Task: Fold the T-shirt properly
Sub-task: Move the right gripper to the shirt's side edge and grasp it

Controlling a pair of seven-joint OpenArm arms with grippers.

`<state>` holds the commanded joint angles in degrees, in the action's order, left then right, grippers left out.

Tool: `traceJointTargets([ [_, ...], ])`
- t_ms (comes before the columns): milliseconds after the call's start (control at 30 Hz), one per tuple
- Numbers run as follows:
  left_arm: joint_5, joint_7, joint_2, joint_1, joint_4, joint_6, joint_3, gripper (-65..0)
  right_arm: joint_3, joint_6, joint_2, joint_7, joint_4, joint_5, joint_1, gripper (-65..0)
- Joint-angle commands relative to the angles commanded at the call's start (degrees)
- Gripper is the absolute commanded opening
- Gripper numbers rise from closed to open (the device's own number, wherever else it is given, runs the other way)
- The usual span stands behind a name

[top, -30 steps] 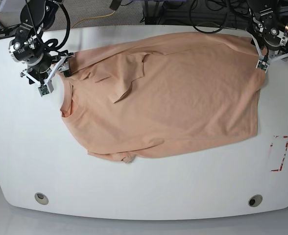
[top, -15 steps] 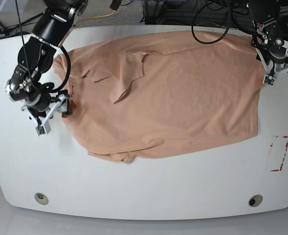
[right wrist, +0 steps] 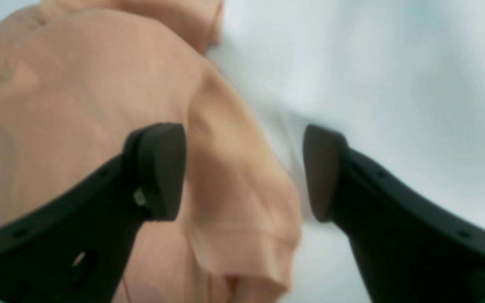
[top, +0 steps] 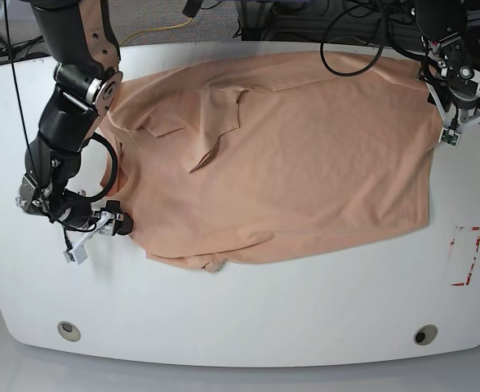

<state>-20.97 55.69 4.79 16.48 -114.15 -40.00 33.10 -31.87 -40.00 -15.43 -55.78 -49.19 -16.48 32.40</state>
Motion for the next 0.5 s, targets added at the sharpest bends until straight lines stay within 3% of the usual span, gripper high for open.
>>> traceJointTargets([
  [233,0.0,0.0,0.1,0.0,0.6,0.0,0.0,-34.3,-0.1,0.0,2.1,0.5,0.4,0.4,-0.4,-24.9],
  [500,0.0,-0.1,0.2,-1.0,0.6,0.0,0.0,-34.3,0.0,0.0,2.3,3.3,0.5,0.4,-1.7,-48.0],
])
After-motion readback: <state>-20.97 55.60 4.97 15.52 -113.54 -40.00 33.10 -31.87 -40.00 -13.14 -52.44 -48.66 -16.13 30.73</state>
